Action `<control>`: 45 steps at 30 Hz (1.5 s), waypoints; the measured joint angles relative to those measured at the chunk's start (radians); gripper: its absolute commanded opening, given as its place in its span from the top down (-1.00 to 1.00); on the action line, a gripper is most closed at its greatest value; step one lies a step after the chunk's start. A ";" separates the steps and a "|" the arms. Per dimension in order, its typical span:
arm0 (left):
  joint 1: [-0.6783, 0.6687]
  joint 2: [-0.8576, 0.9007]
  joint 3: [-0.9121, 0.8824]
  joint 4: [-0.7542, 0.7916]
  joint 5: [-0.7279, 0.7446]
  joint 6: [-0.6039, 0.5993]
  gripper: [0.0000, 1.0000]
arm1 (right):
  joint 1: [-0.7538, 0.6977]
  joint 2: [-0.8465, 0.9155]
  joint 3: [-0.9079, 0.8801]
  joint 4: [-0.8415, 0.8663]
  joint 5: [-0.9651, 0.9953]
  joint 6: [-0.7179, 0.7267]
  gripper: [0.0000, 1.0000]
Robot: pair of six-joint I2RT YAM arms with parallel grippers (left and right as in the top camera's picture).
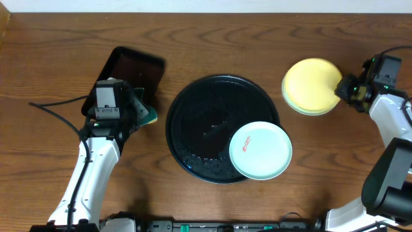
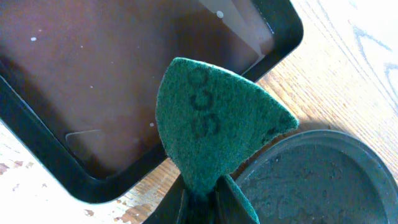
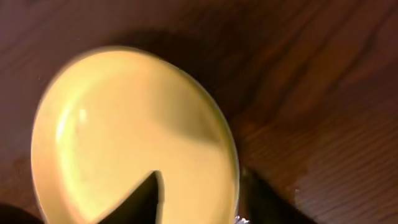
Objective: Clean dirty plates on tray and stack at the side
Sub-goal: 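Carry the yellow plate right and stack it on the mint plate, then move the right gripper to the remaining mint plate's rim and grip it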
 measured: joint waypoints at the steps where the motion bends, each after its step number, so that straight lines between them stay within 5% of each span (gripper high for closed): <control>1: 0.000 0.000 0.000 0.000 0.000 0.000 0.85 | 0.000 0.000 -0.002 -0.003 -0.005 0.003 -0.03; 5: 0.000 0.000 0.000 0.000 0.000 0.000 0.85 | 0.000 0.000 -0.003 -0.006 -0.092 0.003 0.31; 12: 0.000 0.000 0.000 0.000 0.000 0.000 0.85 | 0.043 -0.071 -0.005 -0.127 -0.246 0.043 -0.05; 23: 0.000 0.000 0.000 0.000 0.000 0.000 0.85 | 0.441 -0.377 -0.005 -0.474 0.056 0.101 -0.33; 29: 0.000 0.000 0.000 -0.001 0.000 0.000 0.85 | 0.635 -0.378 -0.054 -0.628 0.188 0.286 0.01; 35: 0.000 0.000 0.000 -0.003 0.000 0.000 0.85 | 0.671 -0.377 -0.135 -0.707 0.251 0.445 -0.06; 45: 0.000 0.000 0.000 0.002 0.000 0.001 0.85 | 0.689 -0.377 -0.189 -0.751 0.188 0.517 -0.20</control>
